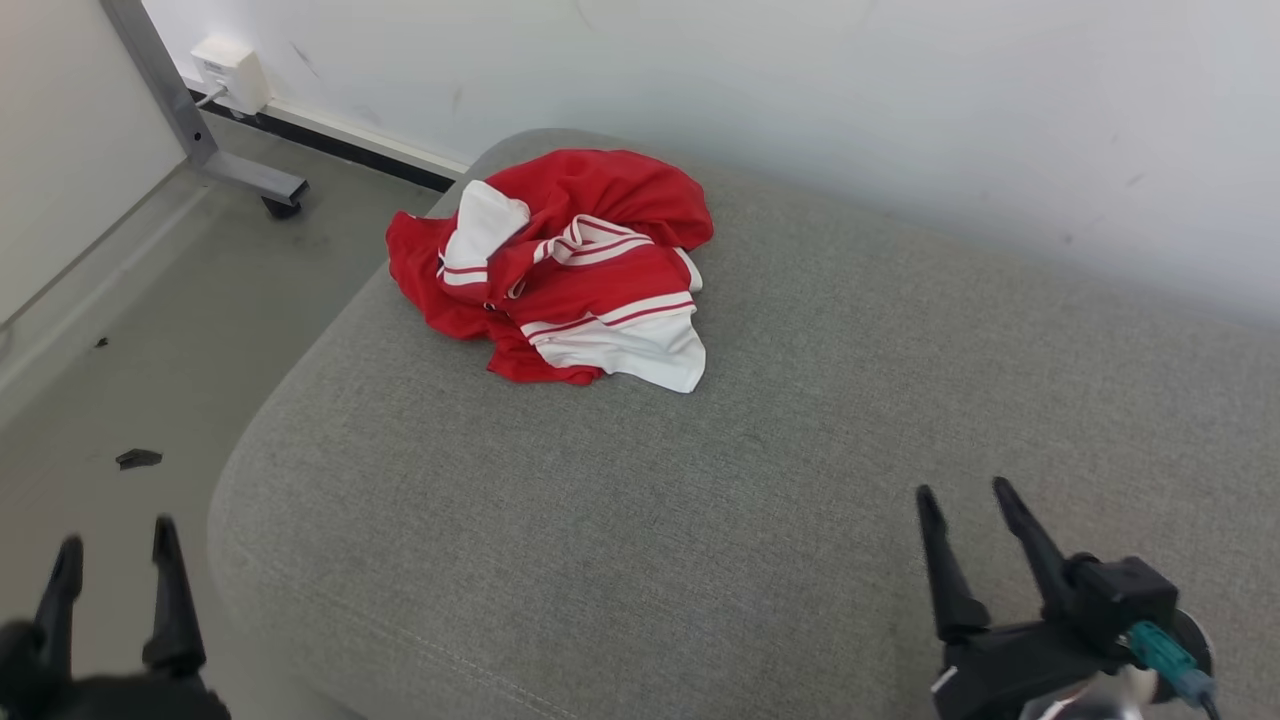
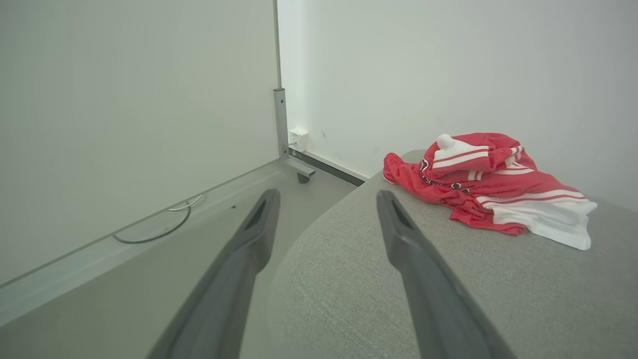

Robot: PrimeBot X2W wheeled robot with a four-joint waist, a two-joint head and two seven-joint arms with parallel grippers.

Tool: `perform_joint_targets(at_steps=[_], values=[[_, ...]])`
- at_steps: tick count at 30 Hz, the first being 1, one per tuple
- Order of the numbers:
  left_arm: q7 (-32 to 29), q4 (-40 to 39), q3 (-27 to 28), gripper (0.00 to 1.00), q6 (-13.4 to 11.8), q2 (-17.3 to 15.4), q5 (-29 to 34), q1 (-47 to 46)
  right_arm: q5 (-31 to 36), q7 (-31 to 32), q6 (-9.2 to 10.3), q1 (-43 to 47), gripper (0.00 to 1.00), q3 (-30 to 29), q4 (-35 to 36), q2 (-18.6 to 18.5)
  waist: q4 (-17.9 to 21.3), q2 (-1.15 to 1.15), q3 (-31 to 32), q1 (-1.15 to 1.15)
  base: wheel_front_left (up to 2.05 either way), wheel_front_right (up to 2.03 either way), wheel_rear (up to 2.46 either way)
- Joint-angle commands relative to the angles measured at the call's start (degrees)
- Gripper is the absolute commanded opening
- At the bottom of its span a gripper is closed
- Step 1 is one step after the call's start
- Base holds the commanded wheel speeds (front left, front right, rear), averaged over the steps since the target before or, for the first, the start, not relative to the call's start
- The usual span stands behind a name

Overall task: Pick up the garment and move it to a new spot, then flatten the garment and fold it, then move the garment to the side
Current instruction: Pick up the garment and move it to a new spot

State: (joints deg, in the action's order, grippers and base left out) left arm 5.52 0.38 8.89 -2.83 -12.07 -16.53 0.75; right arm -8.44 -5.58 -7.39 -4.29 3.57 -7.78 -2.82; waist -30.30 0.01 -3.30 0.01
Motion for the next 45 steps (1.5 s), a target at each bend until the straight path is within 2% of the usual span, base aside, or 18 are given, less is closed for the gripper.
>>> perform_joint_targets(at_steps=[1, 5, 9, 17, 24, 29, 36, 41, 45], values=[[-0.21, 0.36, -0.12, 1.00, 0.47, -0.67, -0.07, -1.58, 0.61, -0.28, -0.19, 0.80, 1.00, -0.77, 0.30, -0.12, 0.20, -0.01, -0.33, -0.01, 0.00, 0.00, 0.00], [-1.13, 2.28, -1.11, 1.00, 2.38, -2.42, -1.00, -8.10, 1.54, -0.10, -0.19, 2.78, 1.00, -3.94, 2.37, -0.11, 1.37, -0.01, -1.85, -0.01, 0.00, 0.00, 0.00], [-0.25, 4.15, -0.26, 1.00, 4.18, -4.40, -2.94, -15.93, 3.70, 1.48, -0.18, 1.65, 1.00, -5.02, 5.56, -0.14, 6.32, -0.01, -6.52, -0.01, 0.00, 0.00, 0.00], [0.66, 9.77, 2.22, 1.00, 7.37, -10.99, -6.59, -33.46, 6.92, 2.98, -0.13, -1.80, 1.00, -7.30, 11.48, -0.13, 17.41, -0.01, -16.99, -0.01, 0.00, 0.00, 0.00], [-0.63, 20.23, 1.60, 1.00, 9.20, -17.02, -8.99, -45.84, 6.88, 2.16, -0.13, -1.62, 1.00, -9.37, 14.22, -0.09, 23.47, -0.01, -21.96, -0.01, 0.00, 0.00, 0.00], [-1.88, 28.34, -1.66, 1.00, 9.95, -19.51, -9.85, -51.17, 7.16, 2.07, -0.13, -2.16, 1.00, -9.62, 14.96, -0.08, 25.04, -0.01, -23.49, -0.01, 0.00, 0.00, 0.00], [-5.10, 39.36, -9.47, 1.00, 10.21, -20.23, -13.04, -54.38, 7.55, 2.72, -0.13, -3.32, 1.00, -9.33, 15.58, -0.08, 25.60, -0.01, -23.75, -0.01, 0.00, 0.00, 0.00], [-10.16, 43.70, -17.34, 1.00, 10.24, -21.57, -18.50, -52.45, 7.31, 2.67, -0.14, -3.45, 1.00, -9.14, 15.03, -0.08, 25.96, -0.01, -22.94, -0.01, 0.00, 0.00, 0.00], [-16.47, 46.86, -22.34, 1.00, 10.24, -22.87, -22.71, -50.95, 6.75, 2.10, -0.14, -3.56, 1.00, -8.85, 14.45, -0.09, 26.58, -0.01, -22.33, -0.01, 0.00, 0.00, 0.00]])
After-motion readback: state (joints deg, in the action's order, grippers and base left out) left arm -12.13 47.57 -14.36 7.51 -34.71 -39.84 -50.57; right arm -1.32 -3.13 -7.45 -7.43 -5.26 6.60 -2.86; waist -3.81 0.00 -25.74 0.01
